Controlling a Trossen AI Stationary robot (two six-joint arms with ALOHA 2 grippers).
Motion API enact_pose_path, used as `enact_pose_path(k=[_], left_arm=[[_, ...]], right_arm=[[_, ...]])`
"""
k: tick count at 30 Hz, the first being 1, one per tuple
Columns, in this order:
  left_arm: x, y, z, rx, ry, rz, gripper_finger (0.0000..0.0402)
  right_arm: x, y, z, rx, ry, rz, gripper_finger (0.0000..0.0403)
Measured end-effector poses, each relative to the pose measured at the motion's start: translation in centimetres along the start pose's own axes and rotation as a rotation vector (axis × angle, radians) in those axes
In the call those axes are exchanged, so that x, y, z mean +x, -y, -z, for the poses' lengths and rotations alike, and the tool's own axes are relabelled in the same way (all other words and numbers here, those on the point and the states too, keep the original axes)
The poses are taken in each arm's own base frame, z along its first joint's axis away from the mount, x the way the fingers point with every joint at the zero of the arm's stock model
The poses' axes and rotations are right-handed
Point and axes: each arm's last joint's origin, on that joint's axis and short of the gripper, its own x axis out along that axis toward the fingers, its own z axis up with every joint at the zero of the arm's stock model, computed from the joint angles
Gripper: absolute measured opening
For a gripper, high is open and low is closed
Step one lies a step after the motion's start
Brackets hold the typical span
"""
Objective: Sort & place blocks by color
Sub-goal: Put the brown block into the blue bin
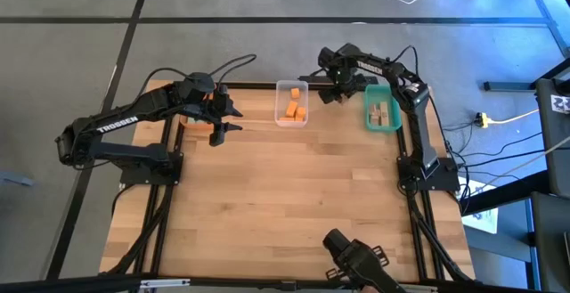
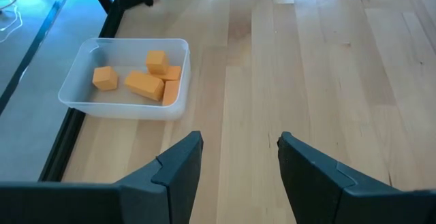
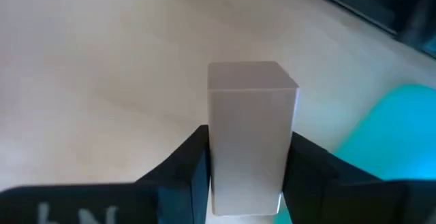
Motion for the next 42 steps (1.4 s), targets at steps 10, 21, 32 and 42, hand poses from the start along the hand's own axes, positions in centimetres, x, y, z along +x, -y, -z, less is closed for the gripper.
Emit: enact_pose_path(k=[10, 21, 32, 42], left_arm=[[0.0, 0.0, 0.0, 0.000, -0.001, 0.000, 0.0183], [-0.1, -0.4, 0.1, -0.013, -0.004, -0.020, 0.0183], [-0.3, -1.2, 0.3, -0.034, 0.001, -0.055, 0.0183], [-0.3, -1.3, 0.2, -0.033, 0.012, -0.063, 0.0183]], right_arm=[[-5.9, 1.0, 1.0, -0.106, -0.059, 0.169, 0.0130], [-12.7, 5.0, 5.8, 0.000, 0.113, 0.112, 0.0130], [-9.1, 8.9, 9.5, 0.152, 0.035, 0.126, 0.0130], [-3.7, 9.4, 9.9, 0.176, -0.050, 0.087, 0.0130]])
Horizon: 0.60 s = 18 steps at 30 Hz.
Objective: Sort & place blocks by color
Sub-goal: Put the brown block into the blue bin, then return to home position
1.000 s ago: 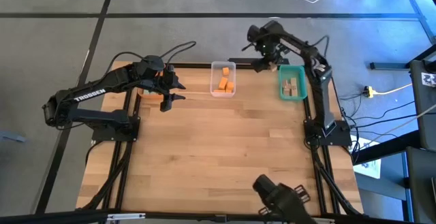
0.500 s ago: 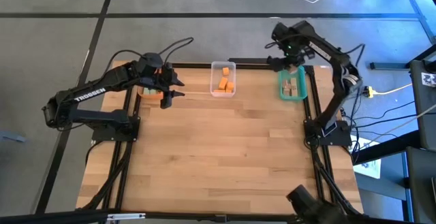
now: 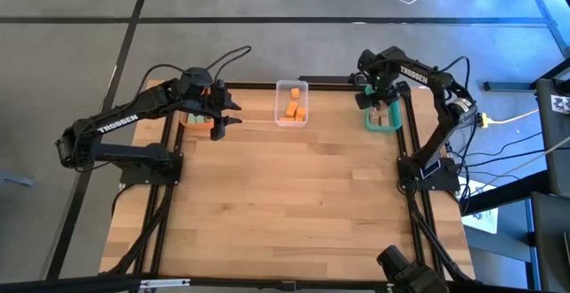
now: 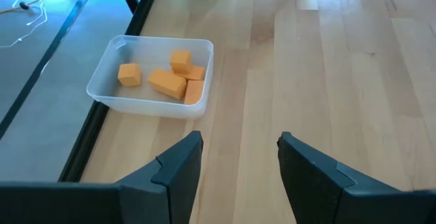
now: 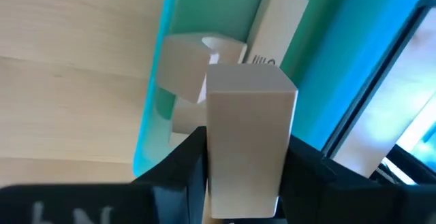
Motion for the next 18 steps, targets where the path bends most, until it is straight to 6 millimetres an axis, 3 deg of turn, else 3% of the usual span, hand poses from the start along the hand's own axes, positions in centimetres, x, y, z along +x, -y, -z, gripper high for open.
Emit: enact_pose_path(k=[3, 10, 14, 18], left_arm=[[0.0, 0.0, 0.0, 0.000, 0.000, 0.000, 0.0183], [0.0, 0.0, 0.0, -0.001, 0.000, 0.000, 0.0183], [0.0, 0.0, 0.0, -0.001, -0.001, 0.001, 0.0183], [0.0, 0.0, 0.0, -0.001, -0.003, 0.001, 0.0183]], right_arm=[[0.9, 0.1, 0.2, 0.004, -0.020, -0.002, 0.0136], [1.5, 0.1, 0.3, 0.002, -0.033, 0.002, 0.0215], [1.5, 0.1, 0.3, 0.002, -0.033, 0.003, 0.0212], [1.5, -0.1, 0.3, -0.005, -0.024, 0.000, 0.0174]])
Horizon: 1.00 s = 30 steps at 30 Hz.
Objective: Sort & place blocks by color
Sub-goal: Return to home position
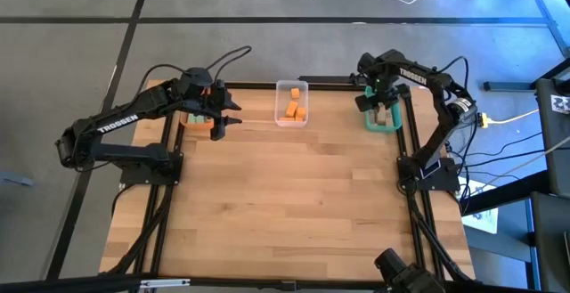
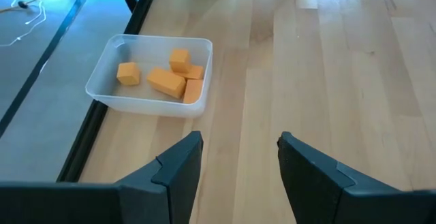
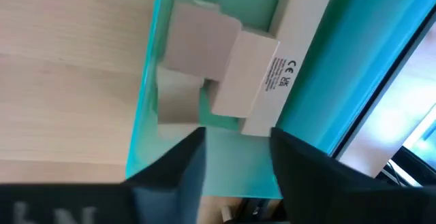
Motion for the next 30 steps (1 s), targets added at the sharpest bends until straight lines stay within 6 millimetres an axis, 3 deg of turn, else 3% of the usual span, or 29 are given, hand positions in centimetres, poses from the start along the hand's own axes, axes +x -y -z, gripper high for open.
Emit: enact_pose_path(k=[5, 8, 15, 30], left_arm=[[0.0, -0.2, 0.0, 0.001, -0.018, -0.060, 0.0183], [0.0, -0.3, 0.1, 0.001, -0.040, -0.122, 0.0183], [-0.1, -0.4, 0.1, 0.007, -0.046, -0.148, 0.0183], [-0.1, -0.4, 0.3, -0.002, -0.059, -0.143, 0.0183]], right_arm=[[-0.1, -0.3, 0.2, -0.018, -0.002, 0.001, 0.0094], [-0.6, -0.4, 0.3, -0.026, -0.007, 0.005, 0.0069], [-2.6, -0.4, 0.0, -0.025, 0.020, -0.005, 0.0068], [-2.7, -0.6, -0.1, -0.138, 0.015, -0.081, 0.0069]])
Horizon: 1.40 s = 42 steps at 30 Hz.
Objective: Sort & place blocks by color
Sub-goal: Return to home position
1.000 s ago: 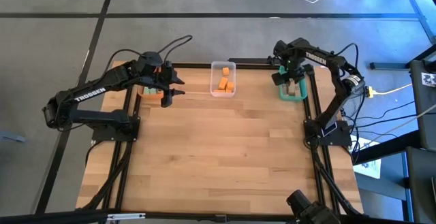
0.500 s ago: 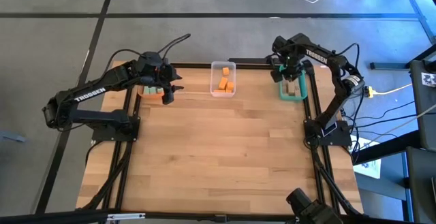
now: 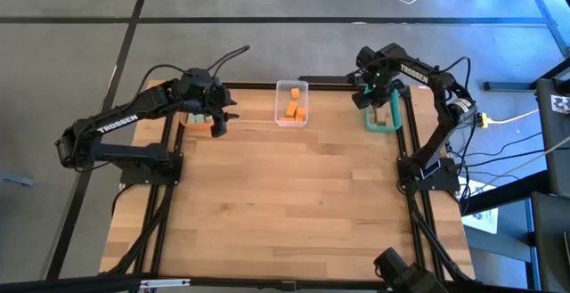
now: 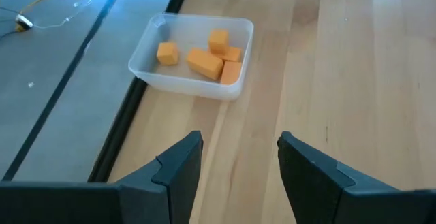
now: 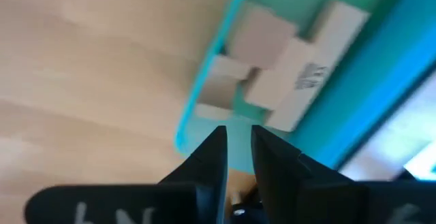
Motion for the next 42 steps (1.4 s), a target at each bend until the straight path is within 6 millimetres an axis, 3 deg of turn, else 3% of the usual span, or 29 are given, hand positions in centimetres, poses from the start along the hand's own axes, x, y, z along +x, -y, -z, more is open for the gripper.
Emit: enact_pose_path(k=[3, 7, 14, 21, 33, 42], left_arm=[[0.0, 0.1, 0.2, -0.004, -0.018, 0.006, 0.0183], [-0.9, 0.1, 0.3, -0.038, -0.010, 0.002, 0.0183], [-4.7, 0.2, 0.6, -0.139, 0.106, -0.048, 0.0183], [-10.0, 1.0, 2.6, -0.222, 0.198, -0.163, 0.0183], [-17.9, 3.7, 8.0, -0.348, 0.427, -0.215, 0.0183], [-21.8, 5.5, 12.0, -0.343, 0.650, -0.240, 0.0183]], right_arm=[[-0.8, -0.4, 0.5, -0.033, 0.022, -0.068, 0.0069], [-4.3, -1.3, 2.6, -0.108, 0.185, -0.104, 0.0069], [-11.7, -3.1, 9.5, -0.391, 0.683, -0.237, 0.0069], [-15.8, -3.1, 15.8, -0.674, 1.021, -0.435, 0.0069], [-17.3, -0.8, 22.2, -0.801, 1.177, -0.577, 0.0069], [-17.6, 0.9, 25.2, -0.804, 1.219, -0.685, 0.0069]])
